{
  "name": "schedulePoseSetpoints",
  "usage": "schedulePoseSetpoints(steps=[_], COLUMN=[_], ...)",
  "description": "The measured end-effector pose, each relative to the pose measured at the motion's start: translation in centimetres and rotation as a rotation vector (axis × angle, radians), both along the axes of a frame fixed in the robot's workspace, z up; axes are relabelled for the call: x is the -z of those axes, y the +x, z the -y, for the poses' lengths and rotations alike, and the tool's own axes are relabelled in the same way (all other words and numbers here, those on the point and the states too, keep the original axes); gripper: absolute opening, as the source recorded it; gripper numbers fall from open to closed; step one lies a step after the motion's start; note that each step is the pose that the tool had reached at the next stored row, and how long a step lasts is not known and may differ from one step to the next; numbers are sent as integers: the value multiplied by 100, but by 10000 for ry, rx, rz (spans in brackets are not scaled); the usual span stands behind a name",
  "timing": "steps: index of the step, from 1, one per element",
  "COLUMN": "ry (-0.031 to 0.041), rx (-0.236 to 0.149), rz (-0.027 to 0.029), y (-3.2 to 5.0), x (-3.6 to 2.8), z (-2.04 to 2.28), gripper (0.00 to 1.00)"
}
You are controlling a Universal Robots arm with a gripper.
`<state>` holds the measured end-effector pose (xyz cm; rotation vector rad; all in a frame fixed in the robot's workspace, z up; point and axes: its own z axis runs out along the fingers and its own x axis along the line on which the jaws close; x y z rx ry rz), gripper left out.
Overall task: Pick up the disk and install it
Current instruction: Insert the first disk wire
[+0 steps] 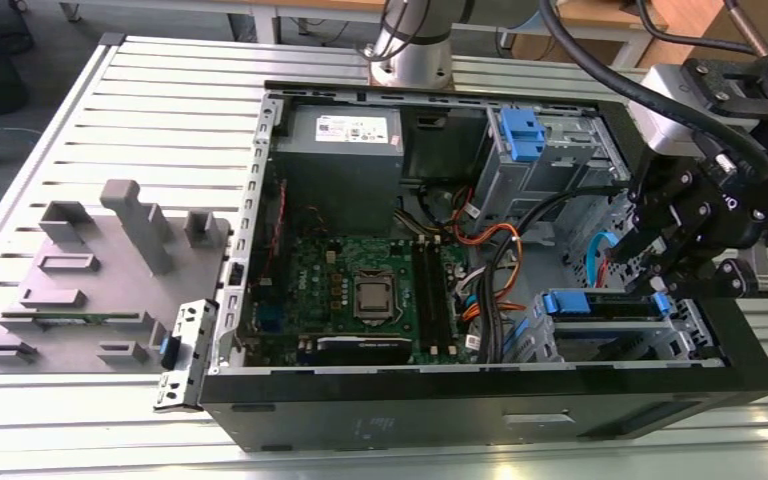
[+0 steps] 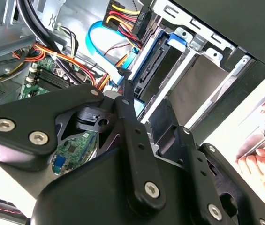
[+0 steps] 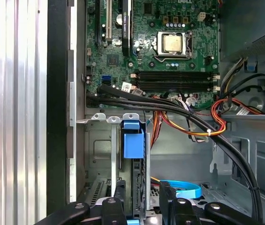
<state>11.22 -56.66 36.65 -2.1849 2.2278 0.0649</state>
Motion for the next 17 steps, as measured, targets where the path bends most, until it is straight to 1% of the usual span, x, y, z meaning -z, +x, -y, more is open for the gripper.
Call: schedulePoseSetpoints(steps=[6,13,17], ry=[4,3,4], rx=[0,0,0], rz=[0,0,0], y=[0,0,0], x=[-5,-86,-97], z=[0,0,-4], gripper=[42,42,42])
